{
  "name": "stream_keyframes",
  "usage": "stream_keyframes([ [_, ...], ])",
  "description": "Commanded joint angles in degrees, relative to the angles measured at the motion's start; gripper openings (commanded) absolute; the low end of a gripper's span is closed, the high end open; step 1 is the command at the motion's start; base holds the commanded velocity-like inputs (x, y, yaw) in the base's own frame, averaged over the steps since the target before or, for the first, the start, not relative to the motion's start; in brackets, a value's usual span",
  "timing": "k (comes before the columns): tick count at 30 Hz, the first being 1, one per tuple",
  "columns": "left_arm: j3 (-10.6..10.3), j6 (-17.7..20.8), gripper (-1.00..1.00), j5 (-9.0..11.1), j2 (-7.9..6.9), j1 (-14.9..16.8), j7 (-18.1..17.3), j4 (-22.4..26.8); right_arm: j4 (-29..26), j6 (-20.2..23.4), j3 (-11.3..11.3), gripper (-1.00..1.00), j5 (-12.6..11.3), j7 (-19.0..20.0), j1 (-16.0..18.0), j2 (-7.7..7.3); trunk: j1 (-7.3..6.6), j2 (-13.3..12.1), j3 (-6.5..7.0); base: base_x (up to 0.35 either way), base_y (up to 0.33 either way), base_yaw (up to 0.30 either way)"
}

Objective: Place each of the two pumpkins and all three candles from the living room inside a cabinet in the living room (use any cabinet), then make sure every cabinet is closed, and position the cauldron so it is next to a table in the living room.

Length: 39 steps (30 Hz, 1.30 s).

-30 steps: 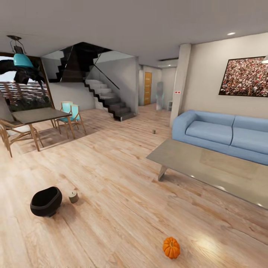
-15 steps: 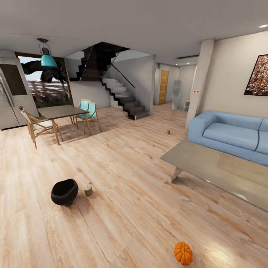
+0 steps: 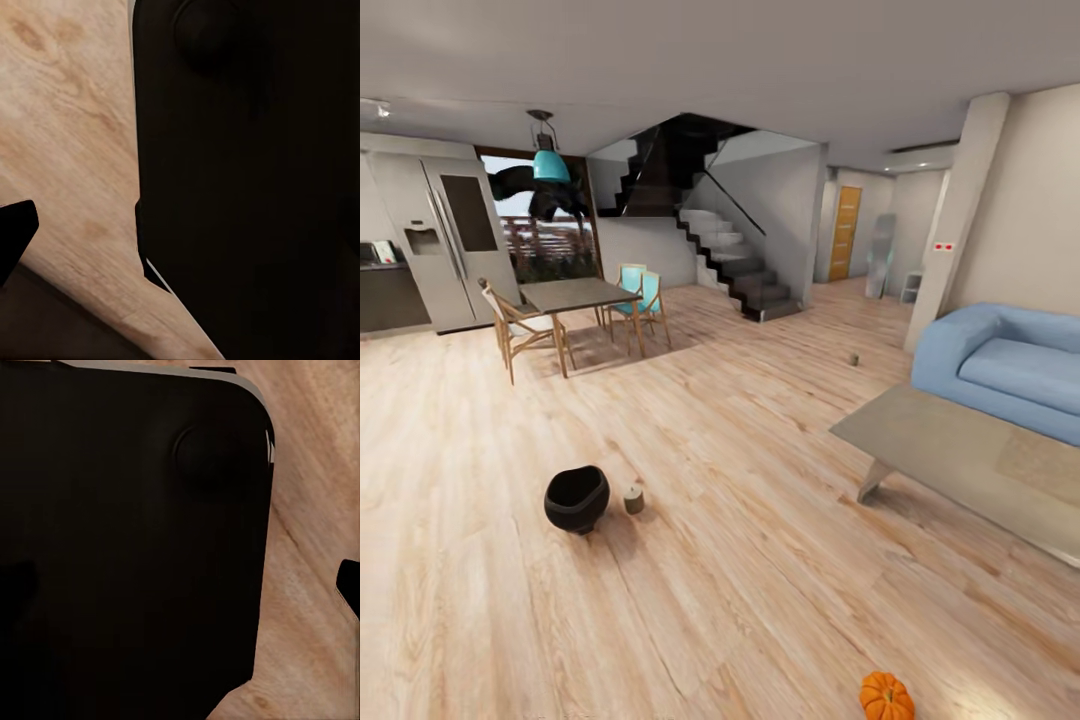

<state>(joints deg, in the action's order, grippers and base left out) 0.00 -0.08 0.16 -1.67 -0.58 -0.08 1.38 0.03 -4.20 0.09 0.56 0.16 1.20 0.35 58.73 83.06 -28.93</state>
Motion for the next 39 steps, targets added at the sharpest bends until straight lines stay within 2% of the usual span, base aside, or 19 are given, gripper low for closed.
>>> stream_keyframes([
  [1, 0.0, 0.0, 1.00, 0.0, 0.00, 0.0, 0.0, 0.1, 0.1, -0.2, 0.0, 1.00, 0.1, 0.0, 0.0, 0.00, 0.00, 0.0, -0.04, 0.000, 0.000, 0.272],
  [39, 0.0, 0.0, 1.00, 0.0, 0.00, 0.0, 0.0, 0.1, 0.1, -1.3, 0.0, 1.00, 0.1, -0.1, 0.0, 0.00, 0.00, 0.0, -0.04, 0.000, 0.000, 0.273],
])
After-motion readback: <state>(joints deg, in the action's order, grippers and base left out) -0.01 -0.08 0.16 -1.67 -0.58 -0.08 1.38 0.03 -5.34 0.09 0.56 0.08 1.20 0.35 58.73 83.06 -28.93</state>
